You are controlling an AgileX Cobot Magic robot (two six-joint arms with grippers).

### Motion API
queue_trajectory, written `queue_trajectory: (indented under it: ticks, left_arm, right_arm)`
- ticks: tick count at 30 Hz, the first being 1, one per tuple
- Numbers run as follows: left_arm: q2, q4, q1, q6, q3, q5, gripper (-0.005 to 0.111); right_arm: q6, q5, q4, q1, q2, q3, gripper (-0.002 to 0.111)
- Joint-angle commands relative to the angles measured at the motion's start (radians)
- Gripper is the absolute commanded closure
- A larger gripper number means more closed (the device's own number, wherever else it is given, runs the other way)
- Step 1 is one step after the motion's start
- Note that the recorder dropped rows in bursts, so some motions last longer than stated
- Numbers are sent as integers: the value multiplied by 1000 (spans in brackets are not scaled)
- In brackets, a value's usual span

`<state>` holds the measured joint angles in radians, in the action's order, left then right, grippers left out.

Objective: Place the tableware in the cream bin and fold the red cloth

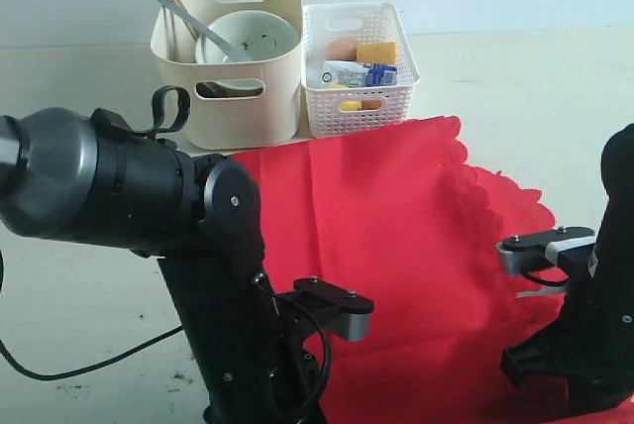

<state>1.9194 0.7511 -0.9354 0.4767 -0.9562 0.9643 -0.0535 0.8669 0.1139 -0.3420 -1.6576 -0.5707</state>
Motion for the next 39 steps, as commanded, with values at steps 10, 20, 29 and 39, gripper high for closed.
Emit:
queue_trajectory:
  ticks: [10,20,29,39]
  left_arm:
    - [-201,-8,0,50,11,-78,31]
    - [-405,-100,23,-137,13,-149,31]
    - [-591,-482,82,-545,75,-148,31]
    - [-826,-693,149,-792,223,-132,31]
  right_arm:
    - [-1,104,18,-2,295,-178,108]
    - [235,36,320,-7,218,-294,108]
    - [263,-119,319,-137,36,-297,108]
    - [263,-113,312,-246,-120,-421,108]
